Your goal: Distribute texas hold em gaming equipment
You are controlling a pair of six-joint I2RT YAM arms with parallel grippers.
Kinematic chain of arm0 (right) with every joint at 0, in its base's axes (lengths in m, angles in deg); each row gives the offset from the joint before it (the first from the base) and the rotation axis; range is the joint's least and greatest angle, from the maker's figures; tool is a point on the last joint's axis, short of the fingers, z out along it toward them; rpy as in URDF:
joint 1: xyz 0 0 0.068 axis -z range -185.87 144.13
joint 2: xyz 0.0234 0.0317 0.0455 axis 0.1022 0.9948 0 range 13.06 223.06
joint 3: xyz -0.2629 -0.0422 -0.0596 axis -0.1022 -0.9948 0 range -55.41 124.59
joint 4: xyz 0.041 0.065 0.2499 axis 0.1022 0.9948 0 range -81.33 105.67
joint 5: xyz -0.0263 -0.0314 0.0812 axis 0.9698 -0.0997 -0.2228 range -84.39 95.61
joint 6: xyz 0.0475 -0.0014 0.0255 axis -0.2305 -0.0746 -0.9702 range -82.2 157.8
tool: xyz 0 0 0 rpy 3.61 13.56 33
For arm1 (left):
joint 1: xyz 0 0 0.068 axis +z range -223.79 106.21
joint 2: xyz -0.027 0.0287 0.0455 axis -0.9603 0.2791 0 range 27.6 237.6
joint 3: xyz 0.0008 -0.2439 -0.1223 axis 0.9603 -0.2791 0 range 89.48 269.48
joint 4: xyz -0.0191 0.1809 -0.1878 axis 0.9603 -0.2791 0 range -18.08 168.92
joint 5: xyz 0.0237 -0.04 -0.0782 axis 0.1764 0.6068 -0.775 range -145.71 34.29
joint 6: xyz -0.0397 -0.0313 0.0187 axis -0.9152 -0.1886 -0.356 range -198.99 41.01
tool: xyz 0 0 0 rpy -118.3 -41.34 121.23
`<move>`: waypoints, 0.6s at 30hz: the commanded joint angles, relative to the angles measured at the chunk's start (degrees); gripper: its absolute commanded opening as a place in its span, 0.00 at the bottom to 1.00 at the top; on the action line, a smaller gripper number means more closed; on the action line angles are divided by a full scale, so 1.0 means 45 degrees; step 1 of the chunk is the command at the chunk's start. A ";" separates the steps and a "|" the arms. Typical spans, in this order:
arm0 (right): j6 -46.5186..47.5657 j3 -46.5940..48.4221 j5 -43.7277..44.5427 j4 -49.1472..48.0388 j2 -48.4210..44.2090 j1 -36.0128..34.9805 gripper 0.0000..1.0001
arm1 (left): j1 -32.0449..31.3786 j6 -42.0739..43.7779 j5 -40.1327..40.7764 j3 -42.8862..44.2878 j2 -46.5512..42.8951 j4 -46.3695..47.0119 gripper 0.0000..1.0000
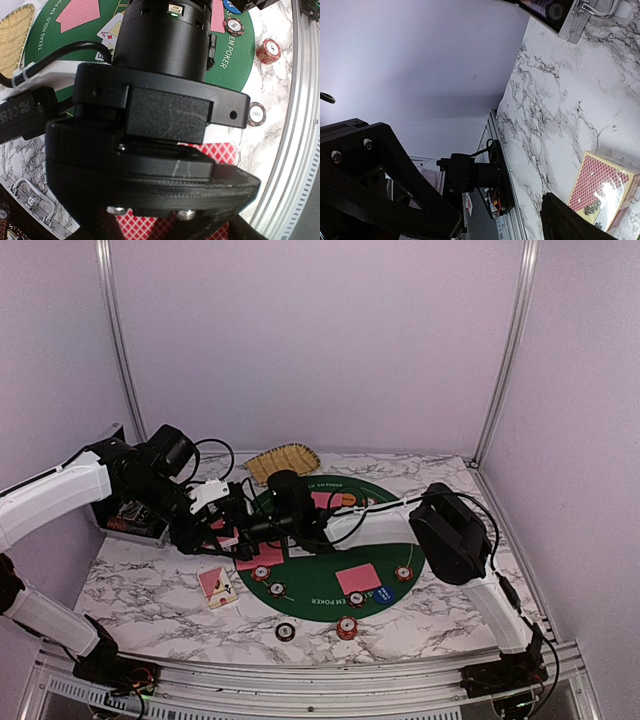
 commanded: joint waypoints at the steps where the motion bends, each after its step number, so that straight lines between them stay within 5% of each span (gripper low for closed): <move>1: -0.0246 0.0075 -0.0174 -0.0400 -0.0374 -0.0071 0.87 | 0.0023 0.0060 -0.0256 0.0171 -0.0330 0.0169 0.00; 18: 0.1405 -0.1134 -0.0018 0.1591 -0.1579 0.0627 0.76 | 0.0023 0.0178 -0.0110 -0.0101 -0.0538 0.0169 0.00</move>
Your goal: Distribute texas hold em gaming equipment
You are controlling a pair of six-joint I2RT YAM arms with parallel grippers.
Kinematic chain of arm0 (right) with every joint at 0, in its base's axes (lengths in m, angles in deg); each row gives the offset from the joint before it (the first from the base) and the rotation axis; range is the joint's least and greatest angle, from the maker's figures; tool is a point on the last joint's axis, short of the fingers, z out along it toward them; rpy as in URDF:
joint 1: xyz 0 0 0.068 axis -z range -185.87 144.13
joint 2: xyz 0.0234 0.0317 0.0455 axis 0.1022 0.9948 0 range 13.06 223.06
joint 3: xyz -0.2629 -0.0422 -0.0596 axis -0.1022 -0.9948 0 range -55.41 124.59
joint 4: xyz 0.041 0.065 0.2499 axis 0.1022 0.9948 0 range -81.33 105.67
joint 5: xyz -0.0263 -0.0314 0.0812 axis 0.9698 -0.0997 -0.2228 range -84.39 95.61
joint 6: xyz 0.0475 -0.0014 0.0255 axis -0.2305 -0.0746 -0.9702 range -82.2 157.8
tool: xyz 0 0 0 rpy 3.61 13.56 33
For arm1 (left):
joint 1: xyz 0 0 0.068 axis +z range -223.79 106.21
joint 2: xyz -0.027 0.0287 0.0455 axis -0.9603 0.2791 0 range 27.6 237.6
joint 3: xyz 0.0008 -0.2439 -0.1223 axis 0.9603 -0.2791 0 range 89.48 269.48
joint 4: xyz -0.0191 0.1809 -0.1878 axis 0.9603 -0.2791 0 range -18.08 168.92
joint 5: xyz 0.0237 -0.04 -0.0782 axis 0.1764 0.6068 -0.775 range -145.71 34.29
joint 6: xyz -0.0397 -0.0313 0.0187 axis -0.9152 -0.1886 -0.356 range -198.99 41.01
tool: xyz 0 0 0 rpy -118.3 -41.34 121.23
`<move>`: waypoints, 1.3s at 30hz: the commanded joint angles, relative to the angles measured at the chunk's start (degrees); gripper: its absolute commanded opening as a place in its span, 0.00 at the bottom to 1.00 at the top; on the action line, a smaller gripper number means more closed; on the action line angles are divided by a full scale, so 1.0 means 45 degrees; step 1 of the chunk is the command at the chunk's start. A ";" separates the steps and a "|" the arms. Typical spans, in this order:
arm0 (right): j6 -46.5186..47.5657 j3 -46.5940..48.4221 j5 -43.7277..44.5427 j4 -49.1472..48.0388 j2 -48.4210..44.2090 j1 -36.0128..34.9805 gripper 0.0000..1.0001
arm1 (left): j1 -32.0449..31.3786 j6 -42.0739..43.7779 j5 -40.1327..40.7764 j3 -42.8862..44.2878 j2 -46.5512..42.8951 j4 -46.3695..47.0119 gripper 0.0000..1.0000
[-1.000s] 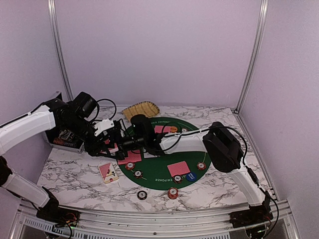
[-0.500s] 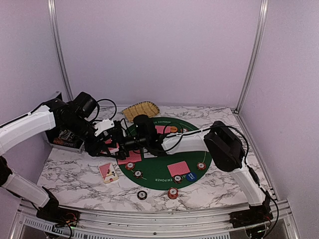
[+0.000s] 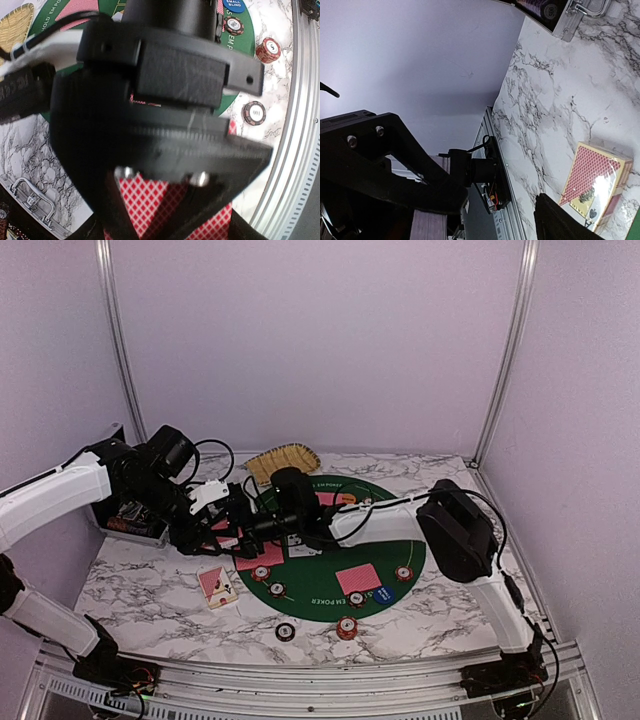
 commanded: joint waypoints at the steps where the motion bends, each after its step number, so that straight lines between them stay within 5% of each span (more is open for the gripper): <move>1: 0.1028 -0.0715 0.0009 0.1174 -0.1159 0.0548 0.76 | 0.0023 0.0163 -0.0113 -0.0029 -0.0479 0.0169 0.00; 6: 0.1390 -0.0899 -0.0164 0.1549 -0.1554 0.0722 0.72 | 0.0028 0.0145 -0.0181 0.0082 -0.0377 0.0169 0.00; 13: 0.1382 -0.1281 -0.0418 0.1574 -0.2134 0.0889 0.49 | 0.0023 0.0181 -0.0073 0.0022 -0.0383 0.0169 0.00; 25: 0.1139 -0.1855 -0.0671 0.1615 -0.3172 0.1184 0.33 | 0.0023 0.0222 0.0062 -0.0050 -0.0406 0.0169 0.00; 27: 0.1039 -0.1995 -0.0717 0.1425 -0.3272 0.1175 0.38 | 0.0023 0.0241 0.0073 -0.0059 -0.0418 0.0169 0.00; 31: 0.1458 -0.1885 -0.0622 0.1853 -0.3233 0.0972 0.70 | 0.0023 0.0223 0.0041 -0.0025 -0.0379 0.0169 0.00; 39: 0.1278 -0.1268 -0.0663 0.1944 -0.2233 0.0411 0.77 | 0.0023 0.0147 -0.0025 0.0077 -0.0358 0.0169 0.00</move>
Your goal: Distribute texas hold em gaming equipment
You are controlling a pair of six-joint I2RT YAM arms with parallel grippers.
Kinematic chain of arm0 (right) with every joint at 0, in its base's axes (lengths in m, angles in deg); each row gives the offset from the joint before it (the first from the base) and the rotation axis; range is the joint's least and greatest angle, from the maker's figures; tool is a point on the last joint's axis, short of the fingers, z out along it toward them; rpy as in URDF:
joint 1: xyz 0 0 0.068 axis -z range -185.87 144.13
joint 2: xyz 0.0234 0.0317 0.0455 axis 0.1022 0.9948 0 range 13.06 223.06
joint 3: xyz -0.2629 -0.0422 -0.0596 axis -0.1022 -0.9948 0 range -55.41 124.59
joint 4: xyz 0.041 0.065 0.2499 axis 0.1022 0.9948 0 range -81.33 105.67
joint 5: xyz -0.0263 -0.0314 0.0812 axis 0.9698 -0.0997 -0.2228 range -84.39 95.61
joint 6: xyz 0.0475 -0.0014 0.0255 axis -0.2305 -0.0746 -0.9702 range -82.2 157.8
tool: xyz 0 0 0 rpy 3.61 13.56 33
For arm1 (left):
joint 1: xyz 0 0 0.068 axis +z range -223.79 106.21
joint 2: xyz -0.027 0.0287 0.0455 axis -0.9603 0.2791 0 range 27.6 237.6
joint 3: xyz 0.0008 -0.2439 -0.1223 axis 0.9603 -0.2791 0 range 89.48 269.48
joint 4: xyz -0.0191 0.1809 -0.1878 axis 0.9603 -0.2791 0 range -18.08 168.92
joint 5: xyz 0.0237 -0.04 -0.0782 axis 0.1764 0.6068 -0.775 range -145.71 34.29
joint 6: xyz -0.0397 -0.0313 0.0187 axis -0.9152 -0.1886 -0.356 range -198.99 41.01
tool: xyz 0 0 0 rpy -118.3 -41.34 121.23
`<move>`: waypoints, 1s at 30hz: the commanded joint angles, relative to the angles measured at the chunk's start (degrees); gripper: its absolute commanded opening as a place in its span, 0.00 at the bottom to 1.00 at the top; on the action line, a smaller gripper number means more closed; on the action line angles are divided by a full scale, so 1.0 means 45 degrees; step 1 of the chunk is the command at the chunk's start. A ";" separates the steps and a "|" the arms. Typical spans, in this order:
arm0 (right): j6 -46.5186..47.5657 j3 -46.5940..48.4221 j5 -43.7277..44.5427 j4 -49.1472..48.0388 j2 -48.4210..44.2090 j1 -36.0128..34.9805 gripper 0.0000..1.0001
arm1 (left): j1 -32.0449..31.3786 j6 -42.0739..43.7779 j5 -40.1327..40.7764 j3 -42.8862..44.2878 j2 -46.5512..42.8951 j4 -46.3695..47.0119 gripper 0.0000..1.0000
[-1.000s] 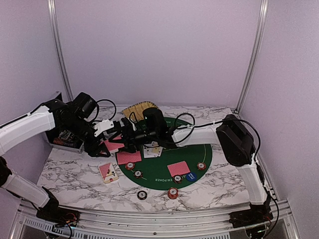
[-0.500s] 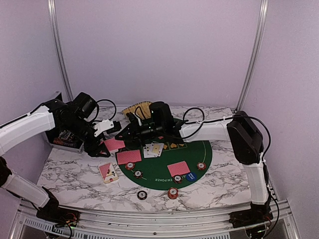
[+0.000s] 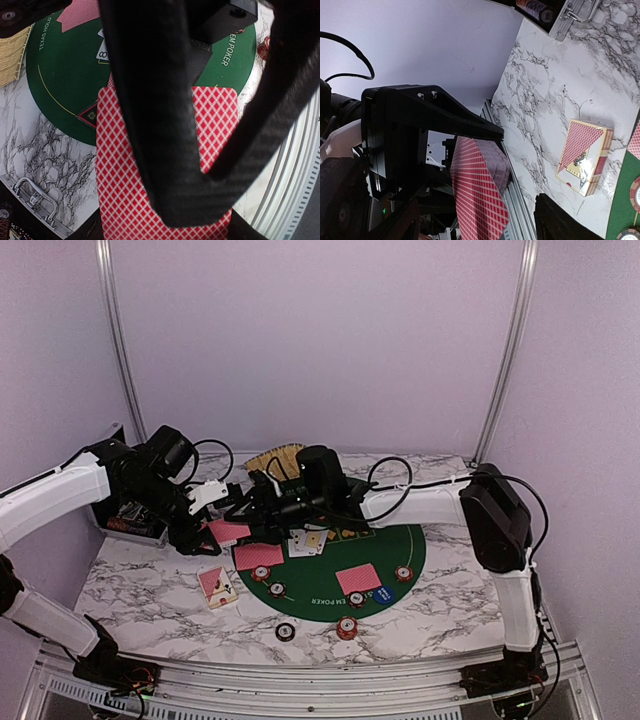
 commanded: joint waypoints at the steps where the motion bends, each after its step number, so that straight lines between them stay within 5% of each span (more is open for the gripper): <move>1: -0.0083 0.0870 -0.0107 -0.0031 0.0639 -0.0377 0.77 | 0.0028 -0.0004 -0.0143 0.0126 -0.0291 0.0149 0.00; 7: -0.0173 0.1500 -0.0095 -0.0011 0.1158 -0.0515 0.76 | 0.0025 -0.0007 -0.0158 0.0179 -0.0288 0.0149 0.00; 30: 0.0515 -0.0128 0.0186 0.0562 -0.0198 0.0234 0.41 | 0.0023 -0.0007 -0.0072 0.0053 -0.0405 0.0149 0.00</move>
